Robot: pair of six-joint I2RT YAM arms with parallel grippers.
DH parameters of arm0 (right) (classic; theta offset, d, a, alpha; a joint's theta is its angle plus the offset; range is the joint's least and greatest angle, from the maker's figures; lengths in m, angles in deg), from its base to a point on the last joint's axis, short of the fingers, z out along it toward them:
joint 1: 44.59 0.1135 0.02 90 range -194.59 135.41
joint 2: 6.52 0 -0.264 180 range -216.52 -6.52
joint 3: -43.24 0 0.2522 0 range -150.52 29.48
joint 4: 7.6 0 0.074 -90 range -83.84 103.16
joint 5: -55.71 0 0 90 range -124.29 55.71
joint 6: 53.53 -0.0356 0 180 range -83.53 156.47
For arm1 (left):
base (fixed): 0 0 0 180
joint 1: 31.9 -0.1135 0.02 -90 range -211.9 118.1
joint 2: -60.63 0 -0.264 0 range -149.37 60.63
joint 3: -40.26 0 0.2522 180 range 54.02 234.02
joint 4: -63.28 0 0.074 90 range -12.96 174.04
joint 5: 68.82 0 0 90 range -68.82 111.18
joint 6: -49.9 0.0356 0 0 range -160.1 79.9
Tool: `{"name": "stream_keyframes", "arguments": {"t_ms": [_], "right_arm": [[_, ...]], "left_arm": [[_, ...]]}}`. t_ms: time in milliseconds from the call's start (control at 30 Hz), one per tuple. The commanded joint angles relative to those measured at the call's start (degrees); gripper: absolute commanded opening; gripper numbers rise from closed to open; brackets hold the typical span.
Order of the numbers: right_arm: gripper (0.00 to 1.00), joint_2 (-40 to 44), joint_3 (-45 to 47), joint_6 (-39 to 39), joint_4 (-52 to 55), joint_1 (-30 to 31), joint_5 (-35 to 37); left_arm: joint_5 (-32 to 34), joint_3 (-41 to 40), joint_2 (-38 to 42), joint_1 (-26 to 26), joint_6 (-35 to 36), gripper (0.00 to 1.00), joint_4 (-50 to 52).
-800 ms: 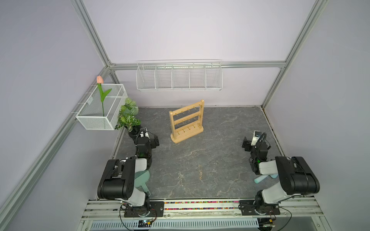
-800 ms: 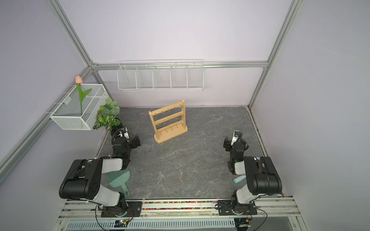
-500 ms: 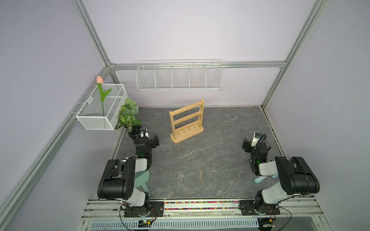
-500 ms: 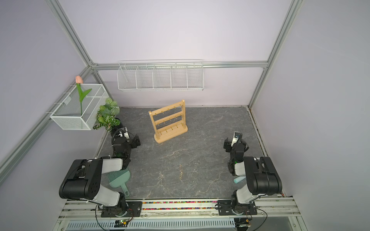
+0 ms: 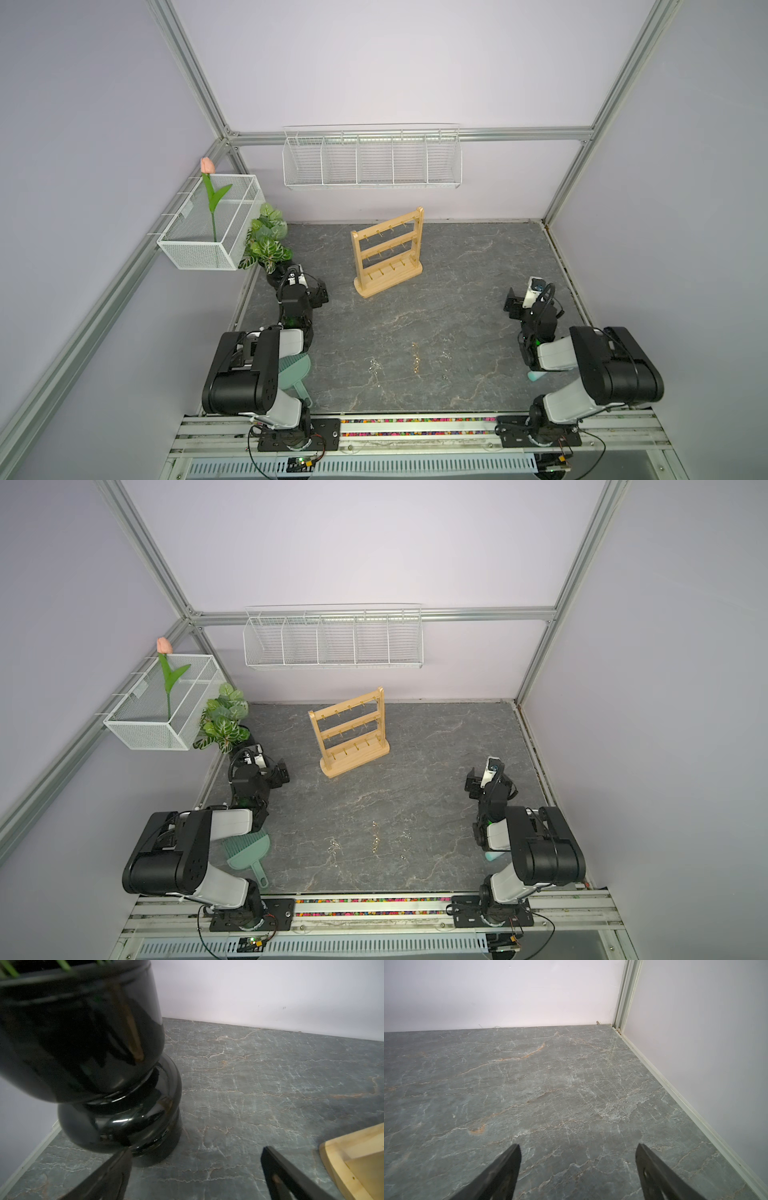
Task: Hang the necklace on the jewelry display stand
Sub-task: Move the stand to the center of the board.
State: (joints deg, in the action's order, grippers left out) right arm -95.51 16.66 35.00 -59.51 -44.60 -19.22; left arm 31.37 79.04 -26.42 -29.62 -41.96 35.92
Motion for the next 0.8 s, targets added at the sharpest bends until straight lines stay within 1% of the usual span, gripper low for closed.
{"name": "stream_keyframes", "arguments": {"t_ms": [0,33,67,100,167,200,233,267,333,400,467,500,567,700,767], "right_arm": [[0.89,0.9,-1.5,0.8,0.5,-0.2,-3.1],[0.89,1.4,-1.3,1.4,0.3,-0.2,-4.6],[0.89,2.2,-1.2,1.6,0.8,-0.2,-5.3],[0.89,3.7,-1.4,1.6,2.6,-0.2,-5.4],[0.89,7.5,-2.9,1.8,8.8,-0.2,-6.0],[0.89,9.8,-4.4,2.2,13.4,-0.1,-7.0],[0.89,11.9,-6.2,2.4,18.6,-0.1,-7.8],[0.89,13.5,-7.9,2.3,23.4,-0.1,-8.5],[0.89,15.7,-11.1,1.5,30.9,0.0,-10.2],[0.89,16.4,-12.7,1.0,34.6,0.3,-12.1],[0.89,16.3,-14.4,0.3,38.2,0.6,-13.9],[0.89,15.9,-15.3,0.0,39.6,1.0,-14.5],[0.89,15.0,-17.3,-0.5,42.6,1.7,-14.7],[0.89,13.3,-19.6,-1.1,44.7,3.3,-13.7],[0.89,12.8,-20.6,-0.4,45.9,4.3,-13.1]], "left_arm": [[-3.5,7.8,3.8,-0.2,1.1,0.99,12.8],[-4.9,11.4,4.5,0.0,1.6,0.99,19.8],[-5.7,13.7,5.0,0.2,1.8,0.99,24.4],[-4.9,15.3,5.6,0.9,1.2,0.99,27.5],[-4.4,17.1,7.4,2.3,-0.2,0.99,30.8],[-2.8,17.6,8.7,3.5,-1.0,1.0,32.2],[0.3,18.2,10.0,5.1,-2.0,1.0,33.5],[0.7,18.5,11.2,6.0,-2.8,1.0,34.9],[0.0,19.0,13.6,7.2,-4.9,1.0,37.2],[-1.3,20.1,14.6,7.6,-7.1,1.0,39.5],[-3.0,21.2,14.0,7.6,-7.7,0.99,40.1],[-4.8,21.8,13.7,7.6,-8.1,0.97,40.3],[-11.0,21.8,13.8,7.8,-7.7,0.93,39.2],[-24.2,19.6,15.2,9.1,-2.4,0.9,34.6],[-28.3,19.3,15.3,9.1,-0.4,0.89,33.5]]}}
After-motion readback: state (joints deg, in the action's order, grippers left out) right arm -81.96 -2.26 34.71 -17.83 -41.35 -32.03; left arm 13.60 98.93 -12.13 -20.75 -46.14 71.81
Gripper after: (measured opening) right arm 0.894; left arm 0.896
